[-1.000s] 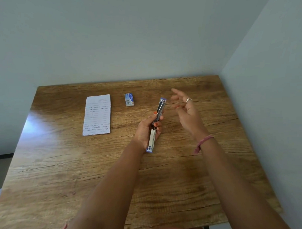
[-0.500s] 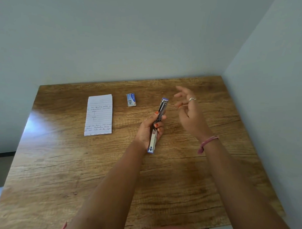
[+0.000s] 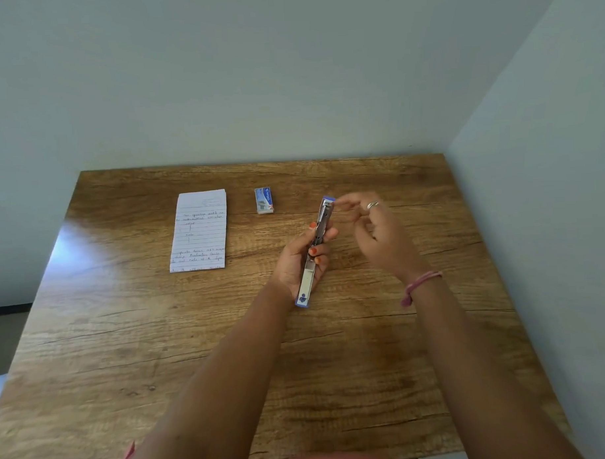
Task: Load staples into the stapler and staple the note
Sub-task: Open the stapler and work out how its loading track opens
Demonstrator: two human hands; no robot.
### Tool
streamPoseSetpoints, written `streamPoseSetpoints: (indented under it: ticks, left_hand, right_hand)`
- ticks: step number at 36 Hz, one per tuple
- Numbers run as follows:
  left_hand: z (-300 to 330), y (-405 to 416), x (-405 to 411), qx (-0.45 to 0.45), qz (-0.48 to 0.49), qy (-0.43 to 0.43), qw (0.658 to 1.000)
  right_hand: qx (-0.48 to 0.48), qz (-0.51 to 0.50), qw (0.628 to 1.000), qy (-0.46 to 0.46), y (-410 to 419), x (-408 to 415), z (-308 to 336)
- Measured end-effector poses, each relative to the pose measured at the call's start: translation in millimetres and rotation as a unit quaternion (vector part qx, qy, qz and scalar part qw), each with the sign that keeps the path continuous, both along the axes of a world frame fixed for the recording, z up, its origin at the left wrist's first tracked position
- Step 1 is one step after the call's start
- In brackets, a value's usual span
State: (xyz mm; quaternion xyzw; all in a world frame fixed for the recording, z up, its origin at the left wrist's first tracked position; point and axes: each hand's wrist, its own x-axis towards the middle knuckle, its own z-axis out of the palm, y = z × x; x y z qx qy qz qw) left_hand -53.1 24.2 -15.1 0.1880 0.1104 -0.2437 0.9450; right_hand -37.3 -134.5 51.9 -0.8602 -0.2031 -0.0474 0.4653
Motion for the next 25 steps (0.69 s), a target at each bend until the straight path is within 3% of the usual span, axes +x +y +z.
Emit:
streamPoseSetpoints:
  ticks: [3, 5, 8, 10, 16, 21, 23, 25]
  left_hand:
    - [-1.6, 0.3, -0.1, -0.015, 0.003, -0.001, 1.000]
    - [-2.0, 0.8, -0.6, -0.012, 0.004, -0.007, 1.000]
    - [-2.1, 0.5, -1.1, -0.007, 0.002, -0.018, 1.000]
    - [-1.5, 0.3, -1.4, -0.007, 0.003, -0.023, 1.000]
    - [-0.9, 0.1, -2.2, -0.001, 0.000, -0.036, 0.999]
    - [-1.5, 0.1, -1.9, -0.005, 0.008, -0.029, 1.000]
    - [-1.8, 0.2, -2.1, -0.002, 0.007, -0.033, 0.999]
    - [-1.3, 0.0, -2.5, 0.000, 0.003, -0.039, 0.999]
  right_hand:
    - [0.112, -0.049, 0.992, -0.021, 2.3, 1.8, 5.3]
    - [0.125, -0.046, 0.991, -0.010, 3.1, 1.0, 7.4]
    - [-0.061, 0.043, 0.997, 0.025, -0.5, 3.4, 6.0]
    - [-0.107, 0.073, 0.991, 0.044, -2.4, 4.8, 5.7]
    - [0.113, -0.011, 0.993, -0.013, 4.3, -0.4, 11.8]
    - [-0.146, 0.093, 0.984, 0.033, -1.8, 5.3, 10.9]
    - [-0.095, 0.068, 0.993, 0.007, -0.3, 5.0, 15.6]
    - [0.023, 0.017, 0.999, -0.024, 4.0, 2.7, 20.5]
